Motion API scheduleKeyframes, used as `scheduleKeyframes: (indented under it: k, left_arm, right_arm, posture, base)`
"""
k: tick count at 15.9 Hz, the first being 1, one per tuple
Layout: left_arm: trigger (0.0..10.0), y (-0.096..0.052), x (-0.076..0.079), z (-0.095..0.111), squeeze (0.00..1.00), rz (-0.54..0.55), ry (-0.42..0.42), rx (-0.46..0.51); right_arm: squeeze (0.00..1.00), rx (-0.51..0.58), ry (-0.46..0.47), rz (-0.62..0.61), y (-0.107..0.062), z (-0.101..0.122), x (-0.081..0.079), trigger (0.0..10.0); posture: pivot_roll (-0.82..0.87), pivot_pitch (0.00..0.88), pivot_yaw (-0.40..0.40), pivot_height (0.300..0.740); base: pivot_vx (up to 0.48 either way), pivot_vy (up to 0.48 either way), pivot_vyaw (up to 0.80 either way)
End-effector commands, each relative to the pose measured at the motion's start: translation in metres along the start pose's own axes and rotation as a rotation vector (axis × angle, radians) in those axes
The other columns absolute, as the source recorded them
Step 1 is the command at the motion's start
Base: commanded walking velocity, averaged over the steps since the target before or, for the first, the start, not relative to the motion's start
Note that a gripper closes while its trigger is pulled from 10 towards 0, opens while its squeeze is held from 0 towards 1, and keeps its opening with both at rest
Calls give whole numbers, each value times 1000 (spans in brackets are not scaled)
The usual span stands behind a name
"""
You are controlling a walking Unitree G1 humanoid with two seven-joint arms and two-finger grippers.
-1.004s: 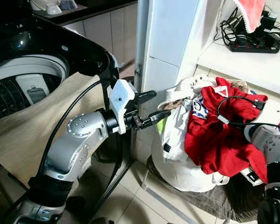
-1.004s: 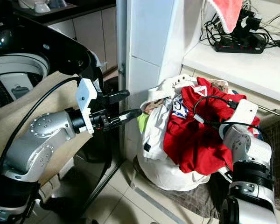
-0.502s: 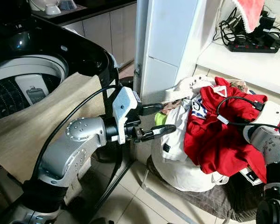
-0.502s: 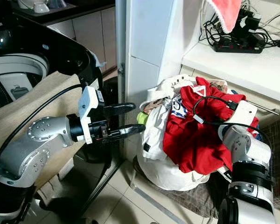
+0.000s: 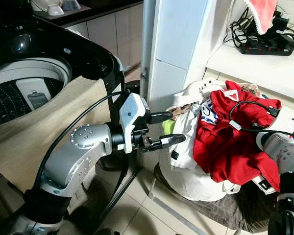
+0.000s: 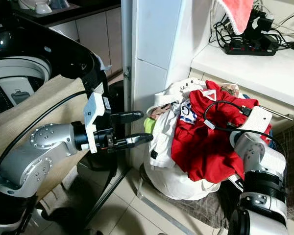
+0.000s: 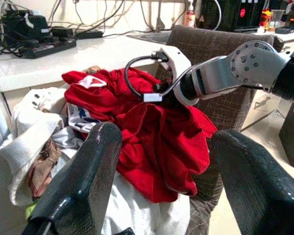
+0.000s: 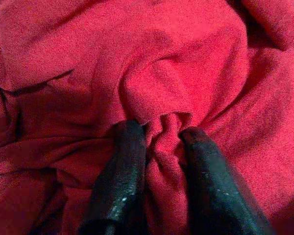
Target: Clothes washing
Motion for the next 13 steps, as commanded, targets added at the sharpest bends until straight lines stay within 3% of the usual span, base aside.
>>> scheduleKeyframes:
  k: [1, 7, 9, 11, 13]
  left_arm:
    - [10000, 2, 6, 4, 0, -25, 17, -2]
    - [10000, 1, 1, 2, 0, 26, 19, -3]
    - [10000, 2, -19, 5, 0, 166, 26, 10]
    - [10000, 2, -28, 7, 0, 229, 39, 14]
    - [10000, 4, -43, 13, 0, 342, 64, 45]
  right_arm:
    - [0, 2, -7, 2, -2, -1, 1, 0]
    - [0, 86, -59, 39, -18, 13, -10, 0]
    - [0, 138, -56, 159, -32, 30, -28, 0]
    - [0, 120, -121, 275, -42, 36, -45, 0]
    - [0, 85, -136, 503, -67, 44, -78, 0]
  posture:
    - [-108, 0, -27, 740]
    - [-113, 0, -33, 740]
    - [-116, 0, -34, 740]
    - [-116, 0, -34, 740]
    - [-124, 0, -30, 740]
  base:
    - [0, 0, 0]
    - [0, 0, 0]
    - [0, 0, 0]
    - [0, 0, 0]
    - [0, 0, 0]
Point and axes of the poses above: a point about 5 cm out from each wrist's last joint towards the gripper, its own y axis pointing out of the wrist towards the gripper, its own z axis along the axis of the wrist's last joint, x = y × z, the point moved 3 cm from there along y, pointing out of the wrist towards the gripper, and after that the axes turned 12 degrees about y, right-handed, at the moved point
